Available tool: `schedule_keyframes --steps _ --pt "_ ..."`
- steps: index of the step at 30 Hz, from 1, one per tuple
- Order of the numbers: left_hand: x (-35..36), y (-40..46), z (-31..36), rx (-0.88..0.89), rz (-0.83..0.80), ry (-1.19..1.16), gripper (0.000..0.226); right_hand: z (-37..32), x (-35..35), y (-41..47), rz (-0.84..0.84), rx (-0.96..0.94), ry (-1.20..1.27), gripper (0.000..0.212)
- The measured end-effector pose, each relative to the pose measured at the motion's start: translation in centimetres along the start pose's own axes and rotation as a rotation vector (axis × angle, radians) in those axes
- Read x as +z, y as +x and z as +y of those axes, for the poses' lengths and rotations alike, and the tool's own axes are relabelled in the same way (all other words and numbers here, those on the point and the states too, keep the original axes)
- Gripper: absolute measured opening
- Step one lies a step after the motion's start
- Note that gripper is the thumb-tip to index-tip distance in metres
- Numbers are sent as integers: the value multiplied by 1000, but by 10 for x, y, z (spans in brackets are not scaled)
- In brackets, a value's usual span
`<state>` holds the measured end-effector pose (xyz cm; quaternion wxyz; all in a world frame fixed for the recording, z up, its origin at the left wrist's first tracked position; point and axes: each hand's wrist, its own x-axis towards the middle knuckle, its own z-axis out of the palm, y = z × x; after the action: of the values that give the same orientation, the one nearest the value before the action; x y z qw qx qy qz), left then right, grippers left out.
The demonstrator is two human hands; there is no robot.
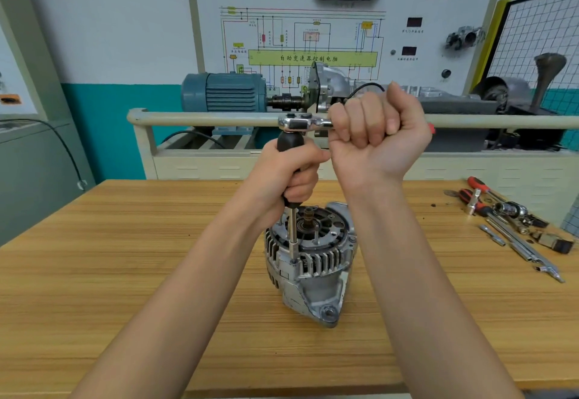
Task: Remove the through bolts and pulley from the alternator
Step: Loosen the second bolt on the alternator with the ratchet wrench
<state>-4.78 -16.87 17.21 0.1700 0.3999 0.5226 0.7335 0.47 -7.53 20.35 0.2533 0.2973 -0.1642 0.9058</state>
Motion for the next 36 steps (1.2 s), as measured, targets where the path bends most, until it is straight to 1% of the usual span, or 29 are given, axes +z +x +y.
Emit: schedule_keyframes --steps 2,4,6,7,8,9,11,12,13,14,16,19,21,23,25,27,30,32,33,35,36 --pt "-1 4 -3 8 69 -3 38 7 1 -7 -85 -117 -161 49" --pt "0 7 -6 47 187 66 35 21 6 -15 -187 -304 -354 46" --pt "3 13 -11 158 306 278 26 35 9 -22 -248 -550 -611 39" --pt "6 14 -12 213 328 356 21 41 11 -26 -274 -650 -736 36" --pt "9 15 -12 236 353 344 20 46 12 -30 -293 -710 -823 35" --pt "10 14 -11 239 349 317 23 48 13 -32 -296 -732 -860 35" --pt "10 11 -9 281 316 332 29 47 16 -32 -287 -676 -794 33" --pt "9 9 -8 266 336 302 28 44 17 -30 -266 -620 -728 35" --pt "6 8 -7 207 372 237 29 41 17 -27 -234 -555 -654 37" --pt "4 7 -7 157 386 200 34 36 16 -22 -203 -479 -577 41" --pt "1 6 -9 112 316 183 40 21 13 -12 -154 -301 -407 48" --pt "-2 2 -7 102 156 121 38 1 4 0 -16 -81 -148 48" --pt "-2 1 -6 77 45 72 36 -5 -3 7 62 37 38 46" --pt "-1 3 -7 41 -13 49 35 -7 -6 10 95 95 153 46" --pt "0 4 -8 18 1 52 39 -7 -7 10 105 63 141 46" --pt "-2 5 -9 26 5 34 41 -6 -5 5 79 -7 50 47" --pt "-4 5 -9 51 1 1 37 1 -1 -4 -50 -141 -172 51" --pt "-5 6 -10 74 45 10 39 12 4 -10 -166 -282 -346 48" --pt "-5 7 -11 86 78 36 40 18 5 -14 -204 -383 -455 45" --pt "-4 7 -13 115 148 116 35 30 7 -23 -242 -561 -679 41" --pt "-3 6 -14 127 179 148 31 34 8 -26 -254 -603 -738 39"
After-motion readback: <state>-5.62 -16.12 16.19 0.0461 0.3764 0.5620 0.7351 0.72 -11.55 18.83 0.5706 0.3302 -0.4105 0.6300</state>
